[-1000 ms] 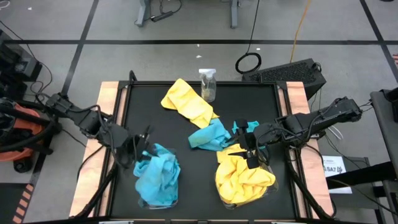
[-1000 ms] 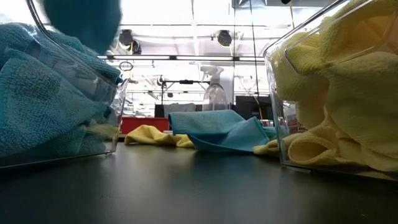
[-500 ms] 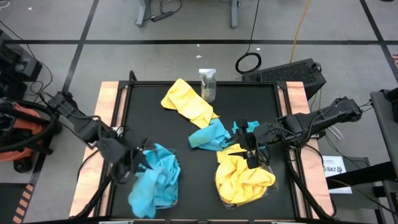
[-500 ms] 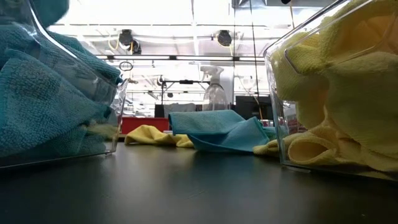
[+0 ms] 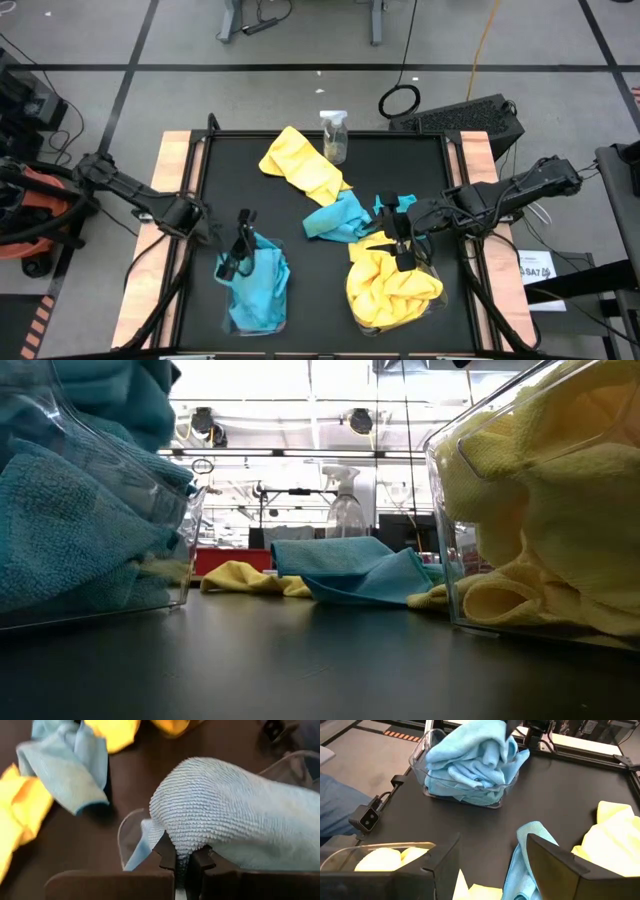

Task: Sort microfiber towel by color & place in baskets
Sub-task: Put the blue microfiber towel into the left transparent bin

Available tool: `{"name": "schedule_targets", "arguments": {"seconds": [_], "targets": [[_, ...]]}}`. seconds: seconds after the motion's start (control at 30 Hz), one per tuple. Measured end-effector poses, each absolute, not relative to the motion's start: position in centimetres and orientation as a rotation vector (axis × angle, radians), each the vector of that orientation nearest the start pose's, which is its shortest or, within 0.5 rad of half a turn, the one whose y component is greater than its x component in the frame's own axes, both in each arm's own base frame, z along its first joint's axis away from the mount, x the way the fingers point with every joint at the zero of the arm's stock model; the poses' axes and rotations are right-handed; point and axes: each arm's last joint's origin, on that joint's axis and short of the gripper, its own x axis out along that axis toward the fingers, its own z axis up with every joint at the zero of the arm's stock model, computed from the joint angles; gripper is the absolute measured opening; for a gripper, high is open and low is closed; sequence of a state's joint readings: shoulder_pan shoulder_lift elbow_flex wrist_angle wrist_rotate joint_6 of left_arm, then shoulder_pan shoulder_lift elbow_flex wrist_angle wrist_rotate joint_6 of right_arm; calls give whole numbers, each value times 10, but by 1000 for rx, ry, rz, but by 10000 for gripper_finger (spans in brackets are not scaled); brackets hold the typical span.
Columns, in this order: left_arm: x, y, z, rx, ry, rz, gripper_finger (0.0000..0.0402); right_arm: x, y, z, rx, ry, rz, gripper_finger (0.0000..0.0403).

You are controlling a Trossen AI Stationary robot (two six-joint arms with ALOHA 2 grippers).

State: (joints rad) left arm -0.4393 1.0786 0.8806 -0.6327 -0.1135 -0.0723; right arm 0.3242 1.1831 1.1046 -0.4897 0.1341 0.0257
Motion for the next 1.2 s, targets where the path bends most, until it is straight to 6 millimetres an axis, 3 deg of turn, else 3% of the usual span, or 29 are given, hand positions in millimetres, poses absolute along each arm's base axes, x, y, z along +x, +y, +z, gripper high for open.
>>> {"name": "schedule_targets", "arguments": {"seconds": [0.17, 0.4, 0.6, 0.97, 1.2], "targets": [[196, -86, 258, 87, 812, -338, 9, 242, 82, 331, -114, 577, 193, 215], [197, -99, 254, 44, 765, -413, 11, 252, 86, 322, -138, 603, 200, 215], [202, -108, 240, 52, 848, -416, 12, 267, 91, 312, -154, 599, 218, 215], [223, -122, 194, 71, 1048, -402, 14, 285, 100, 291, -154, 654, 269, 215], [228, -125, 185, 74, 1074, -403, 61, 286, 100, 290, -155, 650, 267, 215]]}}
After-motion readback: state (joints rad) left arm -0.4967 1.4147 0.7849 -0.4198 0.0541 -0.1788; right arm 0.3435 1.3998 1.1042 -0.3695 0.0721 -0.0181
